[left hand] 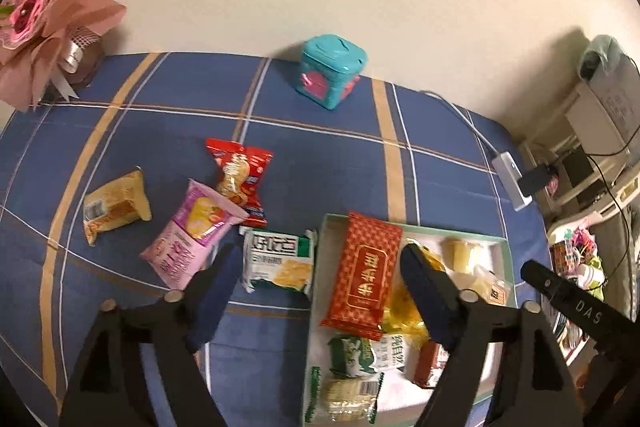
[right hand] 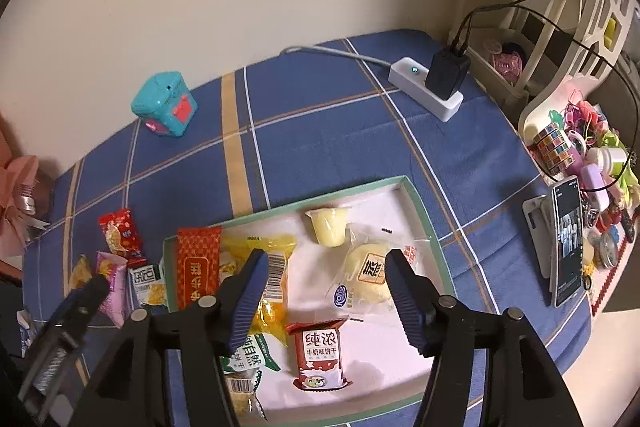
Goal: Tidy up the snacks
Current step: 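Move both grippers away from the tray toward the remaining snacks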
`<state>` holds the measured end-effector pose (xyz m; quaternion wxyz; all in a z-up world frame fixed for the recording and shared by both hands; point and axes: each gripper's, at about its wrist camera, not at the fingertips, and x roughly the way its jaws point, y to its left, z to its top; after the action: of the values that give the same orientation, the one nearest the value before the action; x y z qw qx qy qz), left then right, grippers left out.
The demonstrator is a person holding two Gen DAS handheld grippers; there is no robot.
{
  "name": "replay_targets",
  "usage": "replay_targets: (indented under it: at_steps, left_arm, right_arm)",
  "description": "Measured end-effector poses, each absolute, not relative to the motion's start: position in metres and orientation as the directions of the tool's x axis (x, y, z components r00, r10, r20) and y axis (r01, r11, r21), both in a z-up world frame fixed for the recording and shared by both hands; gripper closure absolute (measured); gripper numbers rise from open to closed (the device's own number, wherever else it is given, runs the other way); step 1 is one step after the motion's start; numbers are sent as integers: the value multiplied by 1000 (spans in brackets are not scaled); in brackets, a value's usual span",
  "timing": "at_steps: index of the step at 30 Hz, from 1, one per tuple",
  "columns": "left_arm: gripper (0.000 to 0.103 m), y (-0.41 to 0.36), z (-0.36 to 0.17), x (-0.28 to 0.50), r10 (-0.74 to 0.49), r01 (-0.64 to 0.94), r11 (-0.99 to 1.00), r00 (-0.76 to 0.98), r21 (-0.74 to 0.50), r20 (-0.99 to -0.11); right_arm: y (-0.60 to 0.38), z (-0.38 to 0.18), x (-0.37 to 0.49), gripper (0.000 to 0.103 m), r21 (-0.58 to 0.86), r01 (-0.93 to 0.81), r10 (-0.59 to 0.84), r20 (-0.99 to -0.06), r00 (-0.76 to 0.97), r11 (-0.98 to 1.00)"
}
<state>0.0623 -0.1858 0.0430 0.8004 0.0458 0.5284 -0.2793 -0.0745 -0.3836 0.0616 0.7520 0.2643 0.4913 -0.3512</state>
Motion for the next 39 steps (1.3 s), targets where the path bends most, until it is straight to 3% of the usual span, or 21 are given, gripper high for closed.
replay_targets:
  at_steps: [19, 21, 23, 27, 29, 39]
  left_arm:
    - [19, -173, -6, 81, -321, 424, 883, 236, -200, -917]
    - [14, -171, -11, 82, -308, 411, 891, 235, -193, -922]
    - [2, -169, -14, 83, -301, 395, 899, 248, -188, -921]
    - [0, -163, -14, 86, -289, 371, 912, 275, -176, -917]
    - [0, -160, -13, 87, -289, 363, 915, 283, -177, -915]
    - [0, -151, 15, 91, -323, 377, 906, 322, -192, -890]
  right_arm:
    - [-368, -1, -52, 37, 9, 758, -182, -969, 167, 652]
    - [-367, -7, -51, 36, 7, 757, -172, -972, 158, 654]
    - [-365, -12, -49, 27, 3, 756, -168, -974, 150, 655]
    - [-365, -14, -50, 6, 7, 761, -172, -973, 155, 648]
    - [-366, -11, -50, 2, 3, 763, -181, -971, 157, 647]
    - [-358, 8, -44, 0, 11, 750, -200, -961, 191, 662]
